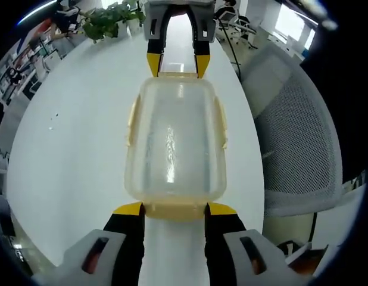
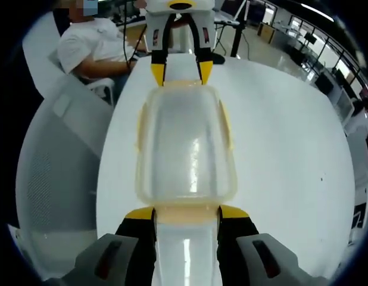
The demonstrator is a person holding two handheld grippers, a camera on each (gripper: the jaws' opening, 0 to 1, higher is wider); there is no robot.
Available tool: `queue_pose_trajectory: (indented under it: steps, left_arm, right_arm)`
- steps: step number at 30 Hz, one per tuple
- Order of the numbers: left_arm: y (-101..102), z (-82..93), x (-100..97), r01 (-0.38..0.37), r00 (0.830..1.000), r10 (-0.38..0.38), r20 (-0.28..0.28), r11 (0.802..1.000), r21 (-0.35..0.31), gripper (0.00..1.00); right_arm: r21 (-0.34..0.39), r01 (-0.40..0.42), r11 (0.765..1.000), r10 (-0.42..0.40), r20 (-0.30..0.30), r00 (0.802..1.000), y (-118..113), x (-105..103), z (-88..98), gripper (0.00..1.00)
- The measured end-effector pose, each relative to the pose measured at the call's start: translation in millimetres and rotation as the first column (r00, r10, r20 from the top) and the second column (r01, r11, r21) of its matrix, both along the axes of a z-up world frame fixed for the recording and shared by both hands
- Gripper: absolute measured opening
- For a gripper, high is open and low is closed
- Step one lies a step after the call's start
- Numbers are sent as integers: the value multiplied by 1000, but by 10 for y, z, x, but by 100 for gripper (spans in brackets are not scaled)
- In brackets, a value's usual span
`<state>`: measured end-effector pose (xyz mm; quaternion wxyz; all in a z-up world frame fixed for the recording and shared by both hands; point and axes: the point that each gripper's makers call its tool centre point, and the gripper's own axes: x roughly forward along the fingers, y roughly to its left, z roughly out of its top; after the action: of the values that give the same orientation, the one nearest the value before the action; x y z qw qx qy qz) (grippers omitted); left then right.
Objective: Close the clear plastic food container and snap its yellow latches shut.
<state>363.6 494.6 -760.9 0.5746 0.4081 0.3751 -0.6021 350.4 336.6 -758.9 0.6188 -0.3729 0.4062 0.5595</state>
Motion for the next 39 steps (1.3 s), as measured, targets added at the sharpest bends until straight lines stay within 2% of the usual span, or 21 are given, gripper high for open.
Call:
queue_pose_trajectory:
  steps: [27,39]
  left_arm:
    - [-439,2,-111,-4,1000,4,-2,1000,-2,38]
    - [-651,-17,-93,2,1000,-2,-2,1000,-1,38]
  right_arm:
    - [-24,-4,1000,4,-3,1000,-442,-102,0,38]
    - [-25,8,1000,-8,-7,1000,-659,-106,-1,38]
